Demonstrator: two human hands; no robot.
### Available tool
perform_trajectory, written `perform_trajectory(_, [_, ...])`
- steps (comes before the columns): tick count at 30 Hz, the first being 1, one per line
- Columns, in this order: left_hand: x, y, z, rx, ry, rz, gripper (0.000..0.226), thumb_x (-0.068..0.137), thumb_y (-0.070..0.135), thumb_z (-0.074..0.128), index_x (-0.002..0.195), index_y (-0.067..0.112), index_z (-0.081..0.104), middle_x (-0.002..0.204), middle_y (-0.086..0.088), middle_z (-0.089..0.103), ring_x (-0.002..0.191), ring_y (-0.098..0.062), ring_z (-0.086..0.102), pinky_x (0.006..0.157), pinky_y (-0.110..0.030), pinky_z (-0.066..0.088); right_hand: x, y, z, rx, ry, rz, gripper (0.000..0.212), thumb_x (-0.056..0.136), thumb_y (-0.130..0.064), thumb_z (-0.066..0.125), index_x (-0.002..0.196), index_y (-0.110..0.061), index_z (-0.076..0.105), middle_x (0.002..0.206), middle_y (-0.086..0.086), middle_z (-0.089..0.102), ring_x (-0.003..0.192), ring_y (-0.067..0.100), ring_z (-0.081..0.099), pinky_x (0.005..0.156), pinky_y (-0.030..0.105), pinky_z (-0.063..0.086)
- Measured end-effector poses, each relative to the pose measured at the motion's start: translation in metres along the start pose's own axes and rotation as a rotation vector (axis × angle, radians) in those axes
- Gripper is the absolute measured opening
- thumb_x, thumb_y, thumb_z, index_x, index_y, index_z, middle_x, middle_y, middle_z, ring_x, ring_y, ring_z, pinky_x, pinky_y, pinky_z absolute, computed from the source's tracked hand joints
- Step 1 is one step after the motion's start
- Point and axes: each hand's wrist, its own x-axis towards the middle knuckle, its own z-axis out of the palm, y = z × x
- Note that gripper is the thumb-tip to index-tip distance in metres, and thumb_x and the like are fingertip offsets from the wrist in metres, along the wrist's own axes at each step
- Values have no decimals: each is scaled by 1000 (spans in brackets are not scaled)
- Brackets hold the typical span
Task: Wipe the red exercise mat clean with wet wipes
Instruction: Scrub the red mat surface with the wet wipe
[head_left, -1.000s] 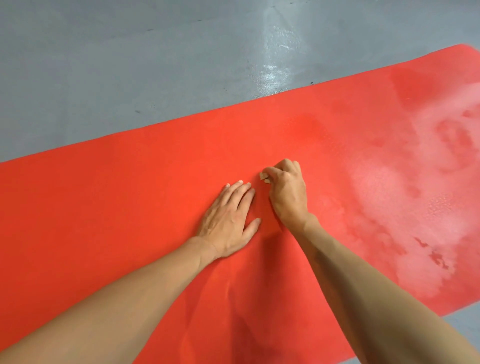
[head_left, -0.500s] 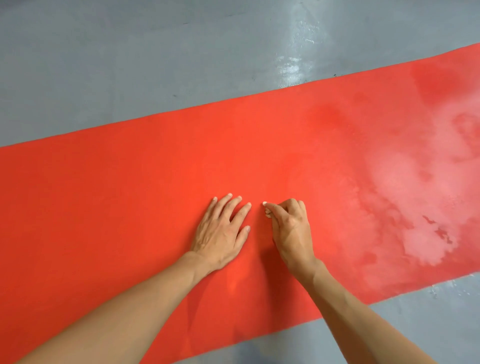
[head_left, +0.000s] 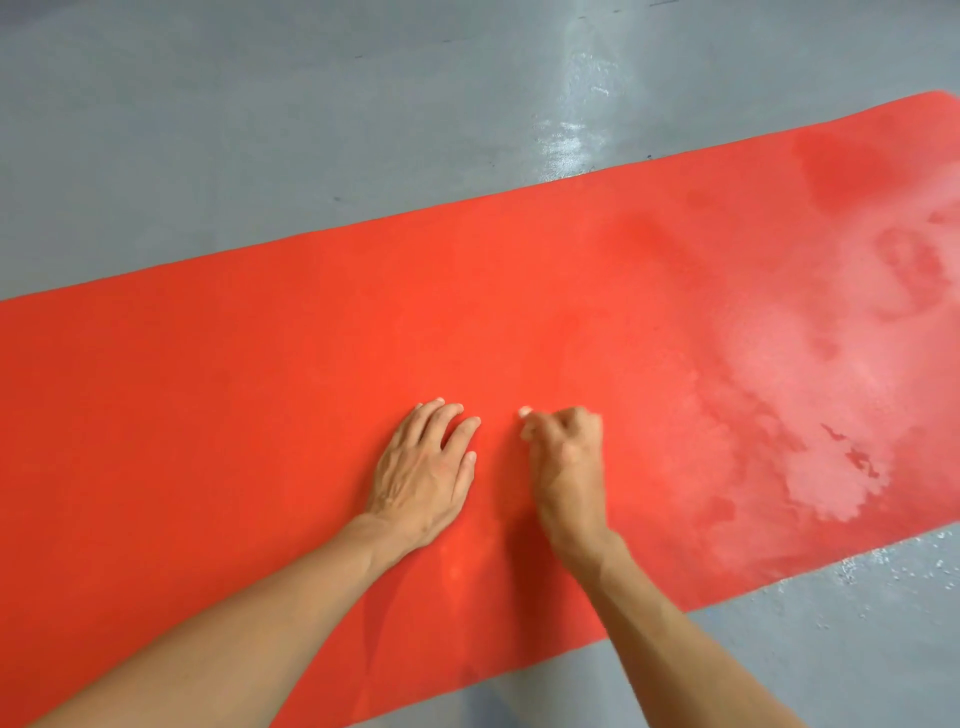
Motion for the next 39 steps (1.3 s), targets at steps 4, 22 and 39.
perform_trajectory(4, [21, 4, 4, -8, 24, -4, 49, 101, 38, 41, 141, 18, 61, 142, -7, 59, 141, -29, 48, 120, -46, 38, -27, 8, -13, -32, -231, -465, 17, 101, -11, 59, 113, -15, 70, 98, 1, 54, 89, 18, 46, 82, 25, 43])
perform_trajectory(22, [156, 25, 36, 6, -25, 39, 73, 103, 49, 24, 160, 4, 36, 168, -13, 32, 158, -22, 24, 130, -37, 12, 145, 116, -53, -246, 313, 152, 18, 96, -13, 60, 96, -8, 77, 88, 14, 56, 91, 35, 54, 76, 37, 39])
perform_trajectory(39, [157, 26, 35, 29, -20, 18, 73, 100, 49, 33, 160, 7, 38, 169, -10, 32, 159, -22, 21, 129, -44, 22, 168, 53, 3, -40, 157, 41, 40, 94, -27, 42, 105, -15, 79, 87, 4, 62, 92, 24, 53, 77, 25, 41])
